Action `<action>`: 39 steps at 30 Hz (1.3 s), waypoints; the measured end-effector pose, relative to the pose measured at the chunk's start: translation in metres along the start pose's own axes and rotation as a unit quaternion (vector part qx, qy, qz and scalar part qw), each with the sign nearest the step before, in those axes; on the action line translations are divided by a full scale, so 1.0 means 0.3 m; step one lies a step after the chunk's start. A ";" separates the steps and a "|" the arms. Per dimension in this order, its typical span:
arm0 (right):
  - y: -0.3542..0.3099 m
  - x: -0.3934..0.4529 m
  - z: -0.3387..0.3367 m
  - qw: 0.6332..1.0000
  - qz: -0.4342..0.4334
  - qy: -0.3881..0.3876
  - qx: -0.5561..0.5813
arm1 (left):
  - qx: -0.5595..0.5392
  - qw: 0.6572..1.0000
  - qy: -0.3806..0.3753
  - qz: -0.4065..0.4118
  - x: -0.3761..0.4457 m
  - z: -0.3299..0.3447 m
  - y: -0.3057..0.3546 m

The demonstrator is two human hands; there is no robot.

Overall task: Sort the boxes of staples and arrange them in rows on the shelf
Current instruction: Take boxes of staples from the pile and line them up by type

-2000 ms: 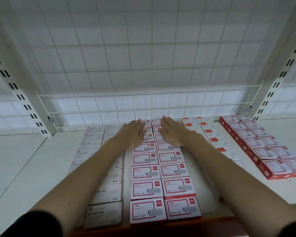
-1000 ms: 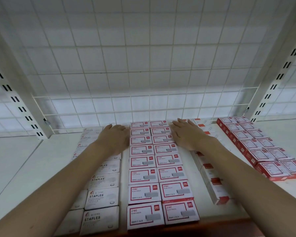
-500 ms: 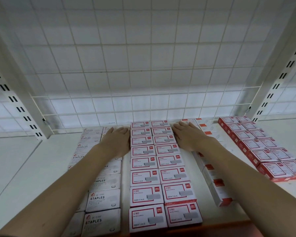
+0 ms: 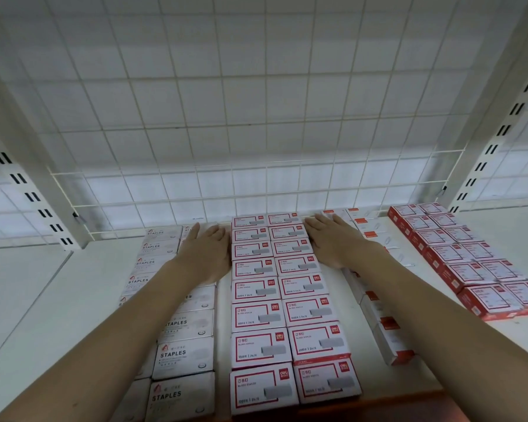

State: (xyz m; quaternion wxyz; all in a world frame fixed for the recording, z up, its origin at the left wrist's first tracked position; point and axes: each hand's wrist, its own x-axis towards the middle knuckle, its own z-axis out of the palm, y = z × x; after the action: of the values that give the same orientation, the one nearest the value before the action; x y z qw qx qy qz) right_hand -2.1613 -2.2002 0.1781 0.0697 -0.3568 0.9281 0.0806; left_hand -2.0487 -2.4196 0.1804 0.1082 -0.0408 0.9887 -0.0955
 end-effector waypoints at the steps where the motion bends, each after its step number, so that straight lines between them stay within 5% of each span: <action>1: -0.002 0.000 -0.001 1.000 0.001 -0.001 -0.001 | 0.000 1.000 -0.004 0.003 0.001 0.002 0.004; 27: -0.005 -0.015 -0.021 0.999 0.019 0.010 -0.026 | -0.013 0.999 0.008 -0.037 -0.015 -0.024 -0.028; 39: -0.156 -0.202 -0.016 0.993 -0.041 0.048 0.100 | -0.148 0.988 0.044 0.007 -0.200 -0.044 0.199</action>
State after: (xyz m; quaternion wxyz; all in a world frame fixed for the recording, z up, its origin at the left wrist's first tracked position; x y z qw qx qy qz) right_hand -2.0855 -2.1960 0.1894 0.0636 -0.3892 0.9184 -0.0327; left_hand -1.9968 -2.3528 0.1935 0.0583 -0.0457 0.9959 0.0513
